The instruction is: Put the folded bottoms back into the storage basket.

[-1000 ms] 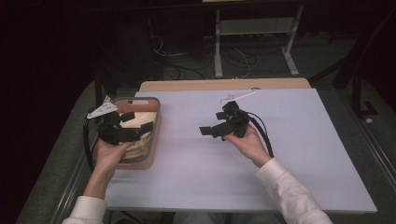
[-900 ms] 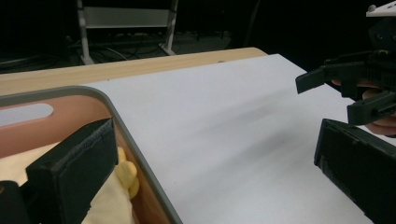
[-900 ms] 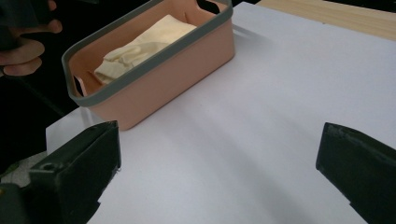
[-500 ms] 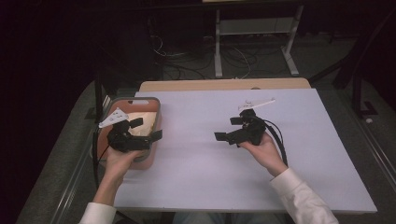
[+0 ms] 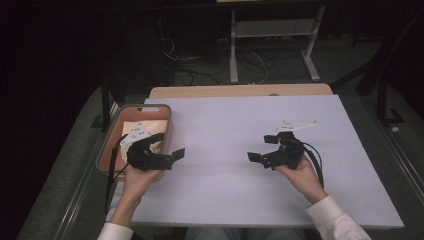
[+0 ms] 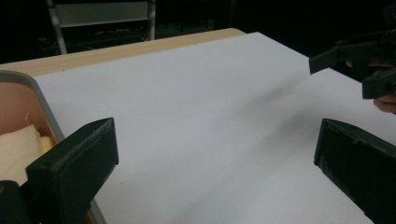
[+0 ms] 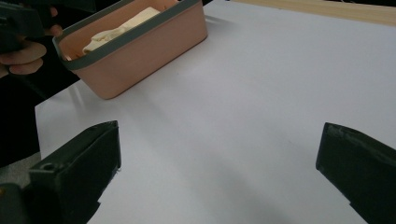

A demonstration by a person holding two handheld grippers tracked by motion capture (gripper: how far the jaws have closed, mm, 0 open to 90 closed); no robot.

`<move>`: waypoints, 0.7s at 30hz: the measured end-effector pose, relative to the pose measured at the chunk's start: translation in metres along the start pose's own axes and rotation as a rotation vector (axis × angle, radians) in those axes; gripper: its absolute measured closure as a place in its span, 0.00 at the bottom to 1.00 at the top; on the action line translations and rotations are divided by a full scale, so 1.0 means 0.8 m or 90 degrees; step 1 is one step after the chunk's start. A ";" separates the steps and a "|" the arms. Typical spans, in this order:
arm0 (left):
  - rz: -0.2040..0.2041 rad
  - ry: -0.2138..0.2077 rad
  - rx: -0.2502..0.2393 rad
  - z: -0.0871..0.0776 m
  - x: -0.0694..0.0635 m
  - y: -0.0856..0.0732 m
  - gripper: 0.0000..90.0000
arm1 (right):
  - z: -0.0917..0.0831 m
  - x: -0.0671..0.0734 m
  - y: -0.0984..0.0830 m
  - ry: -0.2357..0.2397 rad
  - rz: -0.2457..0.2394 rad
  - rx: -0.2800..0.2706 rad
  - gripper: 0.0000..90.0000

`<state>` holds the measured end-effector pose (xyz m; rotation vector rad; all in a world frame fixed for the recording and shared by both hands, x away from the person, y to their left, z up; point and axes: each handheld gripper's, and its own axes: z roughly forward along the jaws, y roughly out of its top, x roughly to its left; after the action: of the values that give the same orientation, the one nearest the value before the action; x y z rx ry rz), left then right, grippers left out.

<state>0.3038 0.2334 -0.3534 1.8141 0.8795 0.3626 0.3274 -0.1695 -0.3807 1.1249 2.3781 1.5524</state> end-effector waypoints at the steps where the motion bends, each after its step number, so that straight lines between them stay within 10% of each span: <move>1: 0.002 -0.001 0.002 0.001 -0.002 -0.001 0.00 | -0.003 -0.001 -0.003 -0.001 0.003 -0.002 0.00; 21: 0.042 -0.028 0.049 0.014 -0.031 -0.023 0.00 | -0.053 -0.019 -0.057 -0.035 0.005 -0.039 0.00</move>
<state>0.2866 0.2118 -0.3711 1.9188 0.8141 0.3328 0.2954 -0.2204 -0.4026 1.1502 2.2783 1.5631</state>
